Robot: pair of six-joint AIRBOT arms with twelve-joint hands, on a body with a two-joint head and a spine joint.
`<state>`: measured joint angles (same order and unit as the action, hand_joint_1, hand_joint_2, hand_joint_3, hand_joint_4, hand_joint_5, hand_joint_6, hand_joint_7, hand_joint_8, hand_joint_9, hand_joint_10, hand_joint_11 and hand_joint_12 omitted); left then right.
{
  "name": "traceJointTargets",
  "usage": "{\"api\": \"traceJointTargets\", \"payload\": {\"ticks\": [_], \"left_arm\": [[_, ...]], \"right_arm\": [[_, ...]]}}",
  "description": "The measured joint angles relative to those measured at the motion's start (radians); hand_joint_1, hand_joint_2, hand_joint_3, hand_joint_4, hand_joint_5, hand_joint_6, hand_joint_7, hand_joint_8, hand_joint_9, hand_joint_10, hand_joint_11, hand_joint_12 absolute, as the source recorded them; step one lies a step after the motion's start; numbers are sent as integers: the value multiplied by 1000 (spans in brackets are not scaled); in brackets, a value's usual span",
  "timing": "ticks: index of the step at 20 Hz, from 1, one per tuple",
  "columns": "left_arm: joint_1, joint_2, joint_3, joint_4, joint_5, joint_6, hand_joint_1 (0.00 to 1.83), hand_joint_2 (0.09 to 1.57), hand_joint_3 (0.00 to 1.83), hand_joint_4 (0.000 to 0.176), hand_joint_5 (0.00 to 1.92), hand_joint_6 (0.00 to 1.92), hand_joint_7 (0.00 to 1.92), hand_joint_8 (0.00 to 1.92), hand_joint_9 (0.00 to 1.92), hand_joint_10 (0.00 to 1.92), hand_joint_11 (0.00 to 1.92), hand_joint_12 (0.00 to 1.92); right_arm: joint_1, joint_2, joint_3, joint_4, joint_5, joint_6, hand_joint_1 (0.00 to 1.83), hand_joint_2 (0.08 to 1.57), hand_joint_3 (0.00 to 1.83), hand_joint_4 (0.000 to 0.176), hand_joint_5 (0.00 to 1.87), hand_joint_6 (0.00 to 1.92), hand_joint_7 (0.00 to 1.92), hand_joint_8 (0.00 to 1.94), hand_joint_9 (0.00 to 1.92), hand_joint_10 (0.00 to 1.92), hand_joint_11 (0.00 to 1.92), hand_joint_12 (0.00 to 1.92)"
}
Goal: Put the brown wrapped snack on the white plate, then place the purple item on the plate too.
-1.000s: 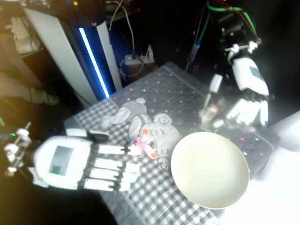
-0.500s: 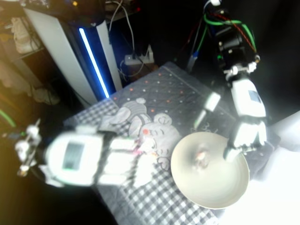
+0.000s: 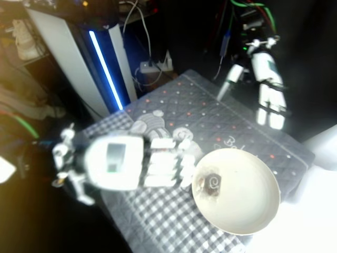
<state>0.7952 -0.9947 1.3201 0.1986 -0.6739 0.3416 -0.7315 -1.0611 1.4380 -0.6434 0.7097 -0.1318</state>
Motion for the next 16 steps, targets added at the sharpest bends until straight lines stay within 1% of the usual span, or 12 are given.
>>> {"api": "traceJointTargets", "payload": {"ticks": [2,3,4,5,6,7,9,10,12,14,15,16], "left_arm": [[30,4,-8,-50,-58,0,853,877,0,81,238,7,79,3,74,7,0,571],[43,6,-8,-76,-77,0,880,872,0,74,251,8,85,3,81,7,0,590],[47,6,-8,-89,-87,0,893,877,0,94,237,3,76,2,59,8,0,509],[50,6,-8,-90,-86,0,890,885,2,101,217,7,82,2,50,4,0,417],[50,5,-8,-89,-87,0,906,893,2,96,207,3,79,0,39,2,0,370],[49,5,-8,-88,-93,0,902,892,1,98,203,1,80,1,42,3,0,362],[49,5,-7,-90,-95,0,915,900,1,86,216,5,91,2,32,0,0,324],[49,4,-7,-90,-94,0,897,905,3,91,224,7,91,2,33,1,0,319],[49,0,-7,-93,-93,0,867,912,5,90,227,2,101,3,37,2,0,341],[49,0,-7,-91,-94,0,859,903,0,94,237,0,123,2,62,3,0,442],[49,-3,-2,-92,-95,0,860,900,0,93,243,1,129,2,74,5,0,471],[49,-10,5,-96,-93,0,856,920,5,93,231,4,96,8,21,8,0,284]], "right_arm": [[0,-7,2,-3,-27,1,960,904,0,92,446,1,421,3,397,21,10,1016],[0,-25,14,-4,-34,1,950,913,1,97,439,0,462,3,468,22,34,1117],[0,-39,23,-13,-47,2,1002,901,0,66,489,5,603,39,648,98,197,1331],[0,-56,33,-29,-63,2,1066,875,0,61,537,4,667,99,558,717,266,1581],[0,-69,38,-37,-75,2,1090,897,0,35,634,7,462,957,487,1512,430,1853],[0,-76,38,-39,-84,2,1111,901,0,21,710,13,453,1227,543,1607,500,1907],[0,-79,44,-31,-79,2,1167,936,2,0,901,30,820,1039,765,1464,621,1852],[0,-79,48,-27,-80,2,1255,1044,8,0,999,554,1063,992,797,1339,387,1839],[0,-77,51,-23,-87,2,1288,1051,0,0,1140,519,1128,995,921,1488,611,1868],[0,-77,61,-2,-76,3,1278,1045,1,0,1083,694,1189,830,907,1248,543,1676],[0,-77,73,32,-63,3,1286,1048,1,0,1107,620,1156,936,917,1287,543,1711],[0,-77,85,72,-47,2,1224,1140,26,0,901,975,969,1236,899,1327,595,1701]]}}
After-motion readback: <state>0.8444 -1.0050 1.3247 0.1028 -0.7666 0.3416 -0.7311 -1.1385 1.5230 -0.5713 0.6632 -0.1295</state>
